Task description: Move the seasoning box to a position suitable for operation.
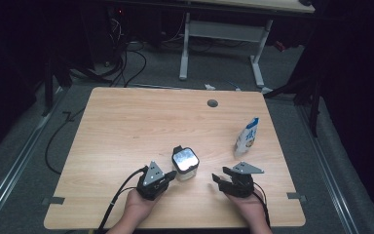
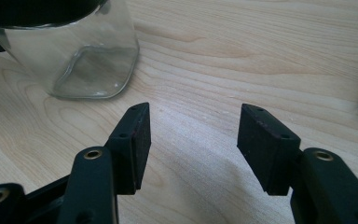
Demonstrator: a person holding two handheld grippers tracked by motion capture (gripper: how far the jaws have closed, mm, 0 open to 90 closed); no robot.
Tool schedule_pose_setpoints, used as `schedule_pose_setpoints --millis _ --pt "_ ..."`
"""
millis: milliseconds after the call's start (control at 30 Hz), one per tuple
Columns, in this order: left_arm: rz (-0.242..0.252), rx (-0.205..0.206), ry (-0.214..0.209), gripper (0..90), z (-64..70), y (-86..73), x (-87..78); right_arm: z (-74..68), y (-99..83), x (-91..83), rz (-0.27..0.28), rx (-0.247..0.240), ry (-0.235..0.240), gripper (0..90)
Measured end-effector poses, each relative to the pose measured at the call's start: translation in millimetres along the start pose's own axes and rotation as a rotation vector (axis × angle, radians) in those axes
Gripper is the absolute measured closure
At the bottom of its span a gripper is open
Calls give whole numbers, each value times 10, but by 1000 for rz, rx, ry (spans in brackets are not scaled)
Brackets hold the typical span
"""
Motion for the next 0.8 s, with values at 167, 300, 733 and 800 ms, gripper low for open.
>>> schedule_pose_setpoints --millis 167,300,733,800 --pt "3 5 -9 898 35 26 40 5 -1 -1 1 2 -3 443" --pt "6 2 -15 898 47 38 59 8 -3 0 4 1 -4 442" --pt "-7 18 -3 855 10 6 6 15 -19 -36 11 -3 2 399" --pt "-19 25 18 843 -31 -30 -23 13 -18 -38 11 1 3 403"
Point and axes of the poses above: each handheld gripper's, and its own axes: x roughly forward along the jaws, y roughly out of its top, z roughly to its right, the point moved 5 cm from there along x, roughly forward along the jaws, and after that the axes turned 3 degrees about x, right-handed, at the moved point
